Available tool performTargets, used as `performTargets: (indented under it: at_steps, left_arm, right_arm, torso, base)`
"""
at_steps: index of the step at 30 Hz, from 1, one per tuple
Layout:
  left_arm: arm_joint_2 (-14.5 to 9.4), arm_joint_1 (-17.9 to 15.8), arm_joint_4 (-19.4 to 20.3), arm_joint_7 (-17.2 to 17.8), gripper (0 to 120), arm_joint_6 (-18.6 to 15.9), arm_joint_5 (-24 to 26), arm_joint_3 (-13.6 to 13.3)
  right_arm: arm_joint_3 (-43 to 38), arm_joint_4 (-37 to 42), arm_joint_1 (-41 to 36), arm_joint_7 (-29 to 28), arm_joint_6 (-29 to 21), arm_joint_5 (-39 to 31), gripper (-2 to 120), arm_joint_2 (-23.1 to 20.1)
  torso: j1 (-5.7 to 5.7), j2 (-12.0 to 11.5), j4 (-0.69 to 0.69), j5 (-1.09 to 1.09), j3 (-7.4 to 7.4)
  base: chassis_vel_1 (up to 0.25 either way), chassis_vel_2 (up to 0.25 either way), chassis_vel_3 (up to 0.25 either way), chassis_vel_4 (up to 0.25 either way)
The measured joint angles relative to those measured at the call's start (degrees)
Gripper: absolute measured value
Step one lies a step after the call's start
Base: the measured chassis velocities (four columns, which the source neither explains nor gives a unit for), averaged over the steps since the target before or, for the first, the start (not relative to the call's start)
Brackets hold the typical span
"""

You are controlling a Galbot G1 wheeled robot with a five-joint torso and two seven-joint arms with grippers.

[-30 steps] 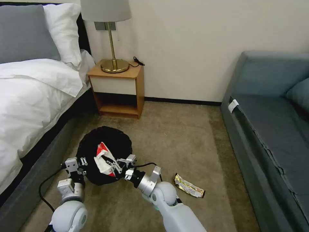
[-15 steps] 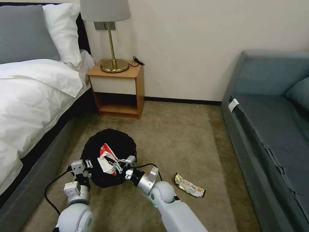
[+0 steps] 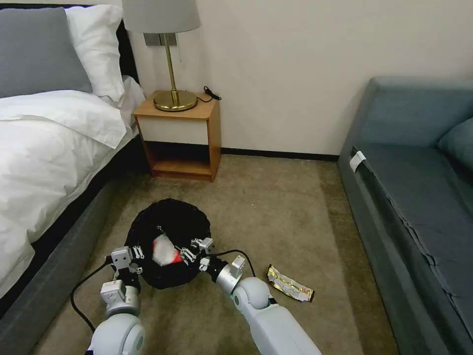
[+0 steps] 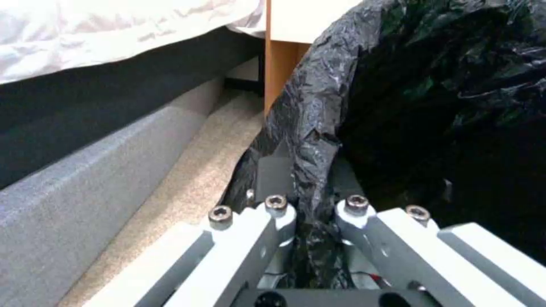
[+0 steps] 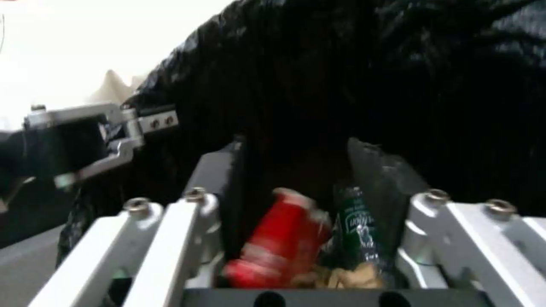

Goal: Pick up the trash bin, then pick up the garbage on the floor and place it into the trash bin.

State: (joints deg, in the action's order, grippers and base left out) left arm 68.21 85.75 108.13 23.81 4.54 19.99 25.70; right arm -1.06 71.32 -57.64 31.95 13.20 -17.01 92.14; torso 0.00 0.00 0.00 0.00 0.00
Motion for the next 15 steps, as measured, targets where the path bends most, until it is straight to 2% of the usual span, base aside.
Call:
performTargets:
  at_steps: [3, 4, 6, 8, 11, 15]
  left_arm:
    - [-0.12, 0.02, 0.0, 0.0, 2, 0.08, 0.0, 0.0]
    - [-0.12, 0.02, 0.0, 0.0, 2, 0.08, 0.0, 0.0]
    - [-0.29, 0.07, 0.0, 0.0, 2, 0.57, -0.19, -0.02]
    - [-0.34, 0.08, -0.02, 0.0, 2, 0.8, -0.36, -0.06]
    - [-0.56, 0.08, -0.13, 0.0, 2, 0.98, -0.37, -0.14]
    - [-0.79, 0.06, -0.31, 0.07, 2, 1.13, -0.3, -0.13]
  right_arm:
    - [-0.13, 0.24, -0.36, 0.0, 0.03, 0.3, 62, 0.0]
    - [-0.13, 0.24, -0.36, 0.0, 0.03, 0.3, 62, 0.0]
    - [-0.3, 0.56, -0.6, 0.0, 0.05, 0.78, 76, 0.0]
    - [-0.34, 1.06, -0.73, -0.07, 0.05, 1.09, 79, 0.0]
    - [-0.64, 2.31, -0.89, -1.15, 0.51, 1.89, 93, 0.0]
    - [-0.82, 2.95, -0.81, -2.29, 0.93, 1.96, 100, 0.0]
  torso:
    - [0.0, 0.0, 0.0, 0.0, 0.0]
    - [0.0, 0.0, 0.0, 0.0, 0.0]
    - [0.0, 0.0, 0.0, 0.0, 0.0]
    - [0.0, 0.0, 0.0, 0.0, 0.0]
    - [0.0, 0.0, 0.0, 0.0, 0.0]
    - [0.0, 0.0, 0.0, -0.01, 0.0]
  base:
    - [0.0, 0.0, 0.0, 0.0]
    - [0.0, 0.0, 0.0, 0.0]
    - [0.0, 0.0, 0.0, 0.0]
    - [0.0, 0.0, 0.0, 0.0]
    - [0.0, 0.0, 0.0, 0.0]
    - [0.0, 0.0, 0.0, 0.0]
